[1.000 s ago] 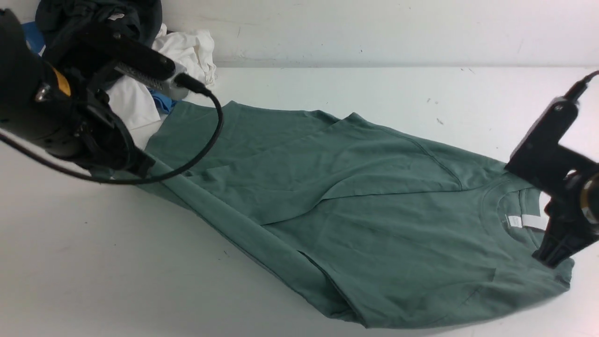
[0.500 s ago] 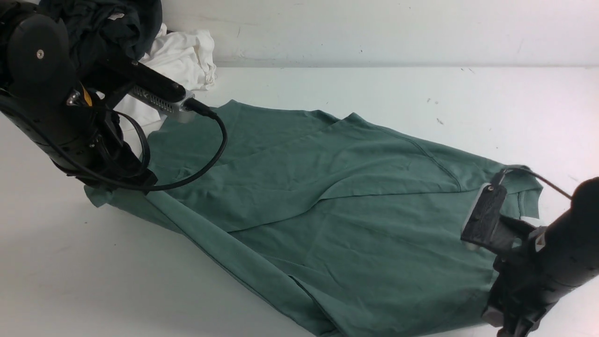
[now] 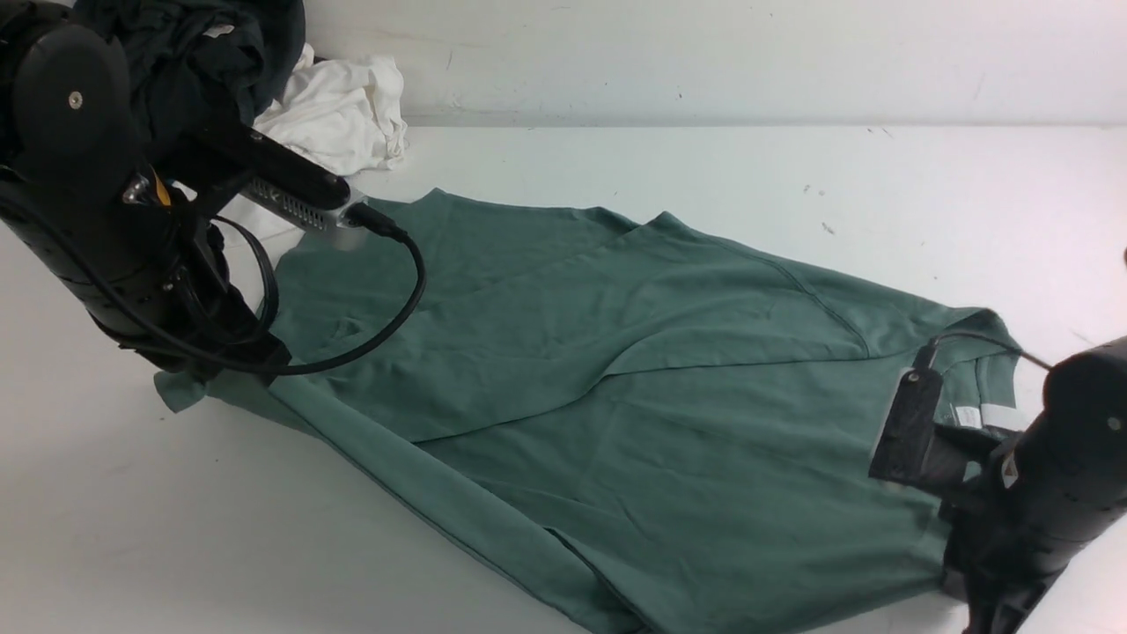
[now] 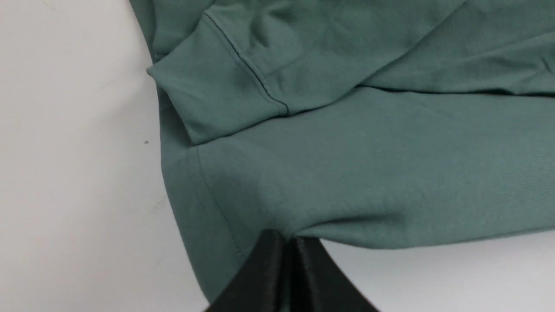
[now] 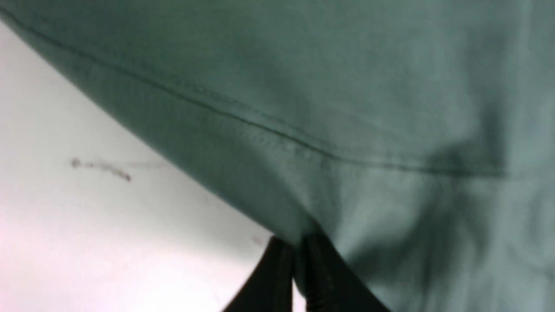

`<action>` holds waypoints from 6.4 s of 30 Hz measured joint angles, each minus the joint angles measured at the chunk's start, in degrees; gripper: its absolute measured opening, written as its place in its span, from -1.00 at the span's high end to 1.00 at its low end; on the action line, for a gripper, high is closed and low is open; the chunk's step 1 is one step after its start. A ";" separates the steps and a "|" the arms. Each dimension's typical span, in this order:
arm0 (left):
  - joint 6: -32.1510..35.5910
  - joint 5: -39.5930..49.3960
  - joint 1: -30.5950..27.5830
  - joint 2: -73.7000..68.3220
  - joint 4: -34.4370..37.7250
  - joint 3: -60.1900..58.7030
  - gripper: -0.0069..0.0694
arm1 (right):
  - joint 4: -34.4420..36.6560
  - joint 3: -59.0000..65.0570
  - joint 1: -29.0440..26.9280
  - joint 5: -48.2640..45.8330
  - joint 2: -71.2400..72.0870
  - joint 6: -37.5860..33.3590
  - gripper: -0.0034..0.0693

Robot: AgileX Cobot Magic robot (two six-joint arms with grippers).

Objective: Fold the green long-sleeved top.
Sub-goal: Use both arms to drag the lower edge of the fabric forward and fold it over the upper edge, then use the right arm to clamp the right edge of the fabric, then use the right arm to drag the right edge of the fabric to the left and folds it over the left edge

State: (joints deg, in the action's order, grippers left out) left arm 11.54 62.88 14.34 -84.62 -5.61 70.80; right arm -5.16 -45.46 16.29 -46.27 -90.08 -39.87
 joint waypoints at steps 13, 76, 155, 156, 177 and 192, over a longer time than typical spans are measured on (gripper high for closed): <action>-7.55 -13.48 -5.64 -10.58 2.32 13.39 0.80 | -1.40 -23.26 -13.29 2.96 0.18 8.56 0.92; 2.71 7.76 0.84 -60.06 18.17 64.61 0.84 | 16.83 -68.02 -1.57 6.93 -45.87 19.14 0.94; 3.22 5.07 -4.41 -18.70 11.02 30.81 0.84 | 16.41 -41.05 -29.13 -0.46 -23.92 28.45 0.37; 3.04 5.13 -4.41 -17.19 11.14 30.75 0.84 | 16.48 -41.05 -29.19 -0.46 -23.41 28.37 0.27; 3.40 1.23 -4.25 20.25 10.48 3.54 0.84 | 34.15 -41.18 -29.91 -2.02 -32.30 22.30 0.73; -9.55 -5.58 -4.25 28.62 -3.60 -17.66 0.84 | 19.47 -47.37 -29.18 -9.47 -14.20 25.83 0.84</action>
State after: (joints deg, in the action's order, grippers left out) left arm 1.99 57.30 10.09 -56.00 -9.20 53.14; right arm 14.31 -92.84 -12.88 -55.75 -104.28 -14.04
